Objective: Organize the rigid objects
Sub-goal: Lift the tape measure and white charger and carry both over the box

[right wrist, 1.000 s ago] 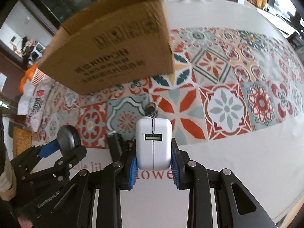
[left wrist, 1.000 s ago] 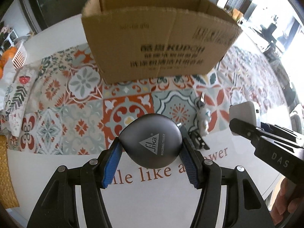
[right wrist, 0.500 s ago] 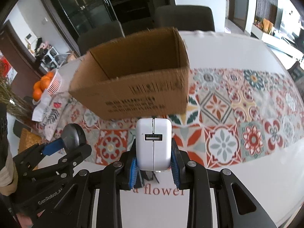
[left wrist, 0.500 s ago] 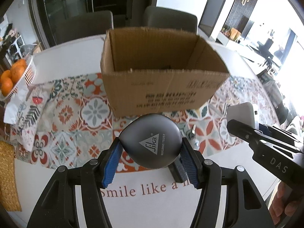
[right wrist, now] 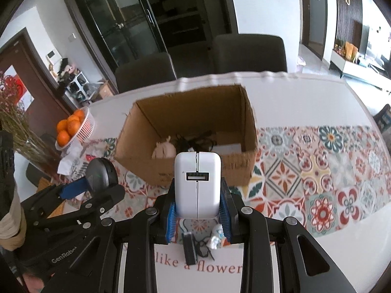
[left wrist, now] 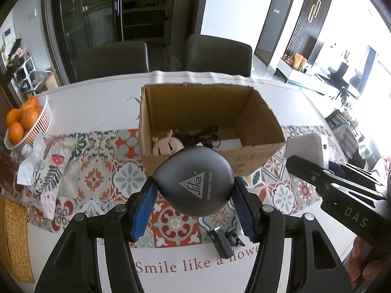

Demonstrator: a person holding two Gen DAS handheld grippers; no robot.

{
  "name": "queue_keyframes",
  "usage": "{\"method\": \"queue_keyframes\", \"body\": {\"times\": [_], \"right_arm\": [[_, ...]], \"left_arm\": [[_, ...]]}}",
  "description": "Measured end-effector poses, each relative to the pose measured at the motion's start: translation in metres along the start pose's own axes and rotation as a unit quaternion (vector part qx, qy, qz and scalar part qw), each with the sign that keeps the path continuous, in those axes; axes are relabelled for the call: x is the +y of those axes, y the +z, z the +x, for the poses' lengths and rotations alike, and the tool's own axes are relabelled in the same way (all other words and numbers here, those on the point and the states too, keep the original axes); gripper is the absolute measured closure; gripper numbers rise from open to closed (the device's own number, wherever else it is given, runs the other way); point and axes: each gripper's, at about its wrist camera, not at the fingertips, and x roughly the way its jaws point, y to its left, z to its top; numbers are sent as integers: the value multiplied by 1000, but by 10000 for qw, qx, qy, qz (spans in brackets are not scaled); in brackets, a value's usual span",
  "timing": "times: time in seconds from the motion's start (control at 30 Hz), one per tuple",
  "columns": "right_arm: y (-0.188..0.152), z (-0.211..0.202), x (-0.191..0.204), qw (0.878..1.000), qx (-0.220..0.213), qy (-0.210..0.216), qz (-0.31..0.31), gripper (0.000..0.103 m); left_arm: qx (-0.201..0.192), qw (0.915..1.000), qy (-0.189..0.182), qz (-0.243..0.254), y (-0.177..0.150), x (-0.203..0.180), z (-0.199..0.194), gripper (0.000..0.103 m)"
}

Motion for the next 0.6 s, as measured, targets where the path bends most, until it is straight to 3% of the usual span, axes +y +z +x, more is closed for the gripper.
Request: {"method": "queue_keyframes", "body": {"times": [0.6], "right_arm": [[59,5,7,9995,-129,65,-267,72]], "left_arm": [[-173,9996,197,90,57,5,-2,43]]}}
